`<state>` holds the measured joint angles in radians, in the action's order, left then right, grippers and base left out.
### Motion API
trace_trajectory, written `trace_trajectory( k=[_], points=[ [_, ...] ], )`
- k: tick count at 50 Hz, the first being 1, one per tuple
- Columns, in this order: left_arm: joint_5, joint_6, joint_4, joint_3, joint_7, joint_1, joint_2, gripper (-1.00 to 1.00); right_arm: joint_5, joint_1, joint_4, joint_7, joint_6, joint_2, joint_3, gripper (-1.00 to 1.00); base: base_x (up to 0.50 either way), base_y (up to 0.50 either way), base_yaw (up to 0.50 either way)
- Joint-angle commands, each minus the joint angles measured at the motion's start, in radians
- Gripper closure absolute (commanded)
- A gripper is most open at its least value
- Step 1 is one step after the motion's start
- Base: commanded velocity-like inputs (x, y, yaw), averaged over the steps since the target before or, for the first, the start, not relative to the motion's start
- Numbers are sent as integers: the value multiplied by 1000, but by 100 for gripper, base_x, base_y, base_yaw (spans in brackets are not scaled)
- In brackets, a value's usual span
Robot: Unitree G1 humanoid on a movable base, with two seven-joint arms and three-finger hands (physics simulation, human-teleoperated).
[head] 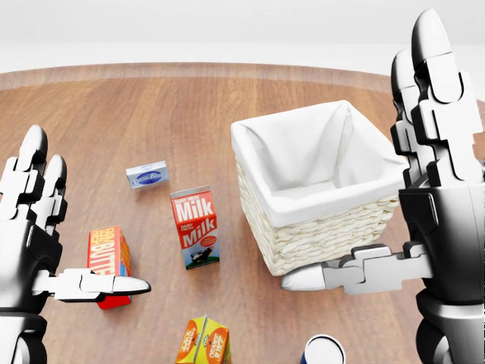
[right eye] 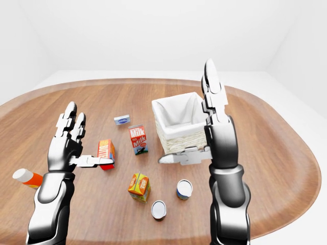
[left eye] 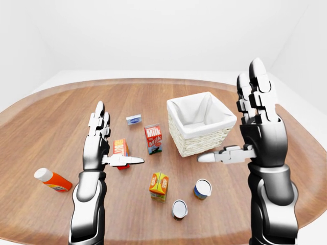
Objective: Pick up the orange juice, and put it in the basket.
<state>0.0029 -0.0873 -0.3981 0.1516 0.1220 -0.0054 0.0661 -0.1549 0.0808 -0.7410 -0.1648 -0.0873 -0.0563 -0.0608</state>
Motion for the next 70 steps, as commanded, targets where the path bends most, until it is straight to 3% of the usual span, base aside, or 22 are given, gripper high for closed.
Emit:
trace_trajectory(
  k=[1, 19, 38, 70],
  points=[
    [0, 0, 0, 0, 0, 0, 0, -100, -44, -7, -28, -23, 0, 4, 46, -100, 0, 0, 0],
    [0, 0, 0, 0, 0, 0, 0, -100, -132, -80, -34, -97, 0, 31, 167, -100, 0, 0, 0],
    [0, 0, 0, 0, 0, 0, 0, -100, -218, -160, -11, -108, 0, 34, 296, -100, 0, 0, 0],
    [0, 0, 0, 0, 0, 0, 0, -100, -239, -266, 65, -56, 0, -10, 480, -100, 0, 0, 0]
  ],
)
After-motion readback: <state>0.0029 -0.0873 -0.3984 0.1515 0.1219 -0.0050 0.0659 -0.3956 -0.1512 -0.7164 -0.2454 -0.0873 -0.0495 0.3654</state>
